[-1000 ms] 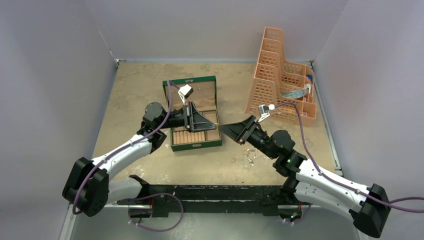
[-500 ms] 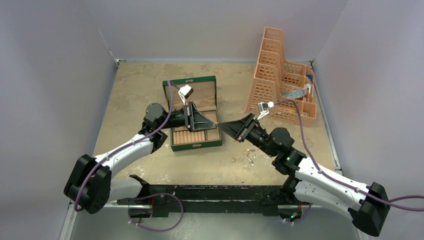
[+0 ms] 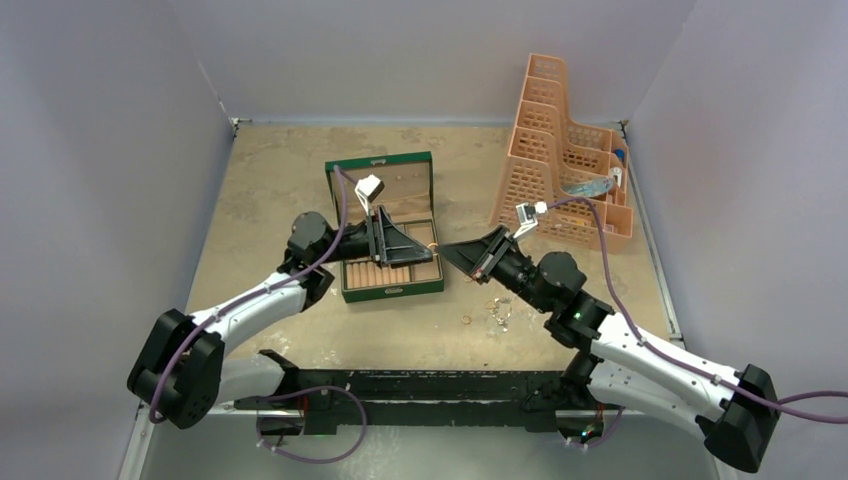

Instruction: Organize the mixed jewelry

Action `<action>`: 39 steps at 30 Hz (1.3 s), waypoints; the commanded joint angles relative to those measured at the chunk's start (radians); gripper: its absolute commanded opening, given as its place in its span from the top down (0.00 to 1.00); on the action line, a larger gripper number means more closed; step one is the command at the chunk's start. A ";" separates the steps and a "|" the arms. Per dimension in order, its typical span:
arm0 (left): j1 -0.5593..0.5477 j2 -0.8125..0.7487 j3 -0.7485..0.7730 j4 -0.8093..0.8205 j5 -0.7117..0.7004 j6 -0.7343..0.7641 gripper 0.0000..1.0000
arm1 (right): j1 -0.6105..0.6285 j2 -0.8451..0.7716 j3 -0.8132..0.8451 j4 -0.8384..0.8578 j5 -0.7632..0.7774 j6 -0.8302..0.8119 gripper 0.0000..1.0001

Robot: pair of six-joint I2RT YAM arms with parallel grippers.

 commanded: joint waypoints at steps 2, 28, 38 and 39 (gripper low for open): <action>0.001 -0.110 -0.048 -0.125 -0.131 0.176 0.31 | -0.006 0.016 0.094 -0.078 0.062 -0.076 0.91; 0.001 -0.432 0.368 -1.422 -0.966 0.848 0.21 | 0.149 0.793 0.652 -0.643 0.221 -0.305 0.91; 0.002 -0.555 0.331 -1.381 -1.129 0.921 0.21 | 0.170 0.923 0.783 -0.796 0.329 -0.258 0.91; 0.002 -0.557 0.328 -1.380 -1.134 0.925 0.21 | 0.170 0.922 0.786 -0.802 0.343 -0.254 0.91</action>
